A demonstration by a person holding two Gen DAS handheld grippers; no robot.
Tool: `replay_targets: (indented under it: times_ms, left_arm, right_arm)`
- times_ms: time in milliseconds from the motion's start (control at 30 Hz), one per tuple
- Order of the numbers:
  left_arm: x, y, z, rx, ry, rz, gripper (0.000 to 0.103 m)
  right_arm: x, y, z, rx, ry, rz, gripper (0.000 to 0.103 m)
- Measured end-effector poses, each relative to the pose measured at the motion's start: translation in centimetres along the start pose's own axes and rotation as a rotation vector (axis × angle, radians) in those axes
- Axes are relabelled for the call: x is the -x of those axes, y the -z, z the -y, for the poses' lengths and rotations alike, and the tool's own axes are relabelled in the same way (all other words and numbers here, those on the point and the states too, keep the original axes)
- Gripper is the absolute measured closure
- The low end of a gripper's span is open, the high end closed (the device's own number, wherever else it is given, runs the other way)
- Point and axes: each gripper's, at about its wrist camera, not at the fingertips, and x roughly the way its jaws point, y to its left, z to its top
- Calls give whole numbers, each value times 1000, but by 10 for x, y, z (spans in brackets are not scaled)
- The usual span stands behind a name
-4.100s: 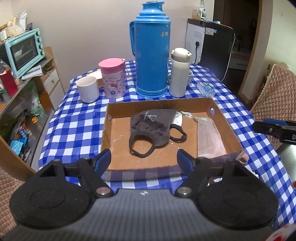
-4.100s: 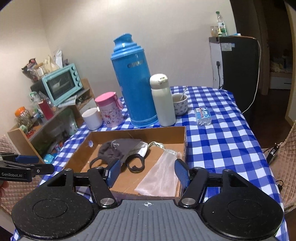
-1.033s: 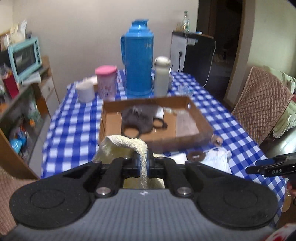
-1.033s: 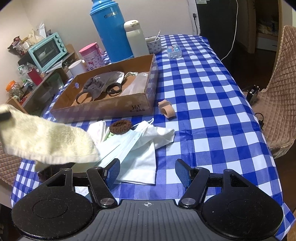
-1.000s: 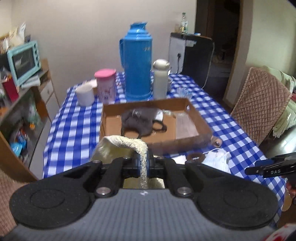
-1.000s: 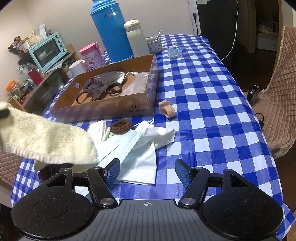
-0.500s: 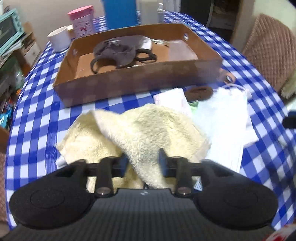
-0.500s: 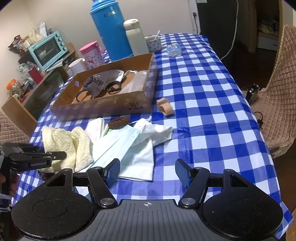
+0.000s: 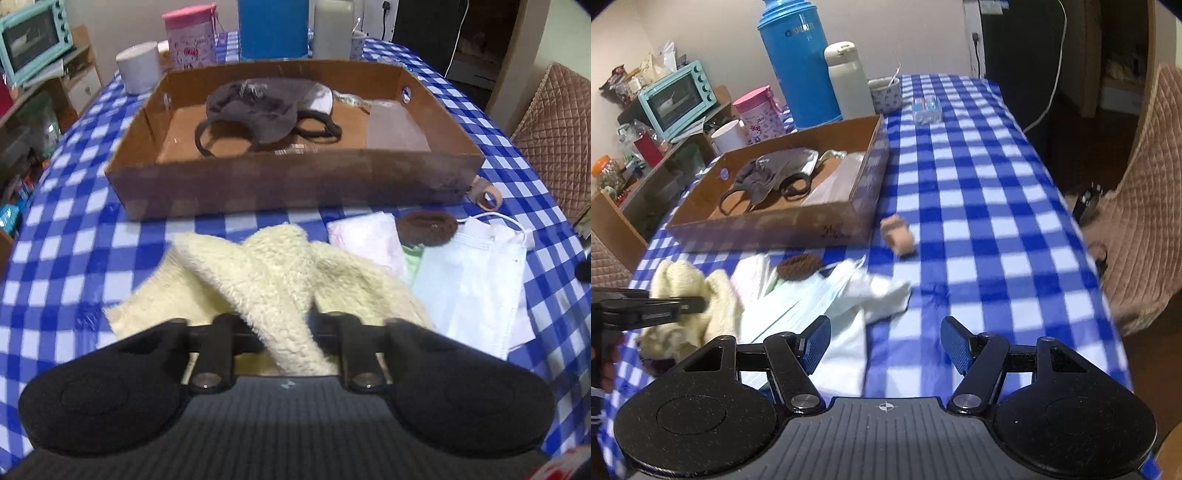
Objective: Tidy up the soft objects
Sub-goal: 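Lift the towel with the left tool while the right tool grasps the tan rolled item, then carry the towel and the tan item over the box with both tools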
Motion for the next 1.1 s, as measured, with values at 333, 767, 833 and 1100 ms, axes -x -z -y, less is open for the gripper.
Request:
replay_targets:
  times_ms: [333, 767, 833, 1100]
  left_arm:
    - [19, -29, -10, -73, -116, 117, 91]
    - [-4, -27, -12, -70, -130, 54, 91]
    - [-5, -28, -13, -71, -131, 52, 91]
    - [-2, -28, -12, -83, -122, 60, 91]
  right_arm:
    - [-49, -35, 9, 136, 13, 64, 37]
    - [-114, -41, 14, 224, 10, 15, 73]
    - [-117, -42, 14, 224, 10, 17, 81]
    - [-104, -40, 12, 220, 9, 60, 98]
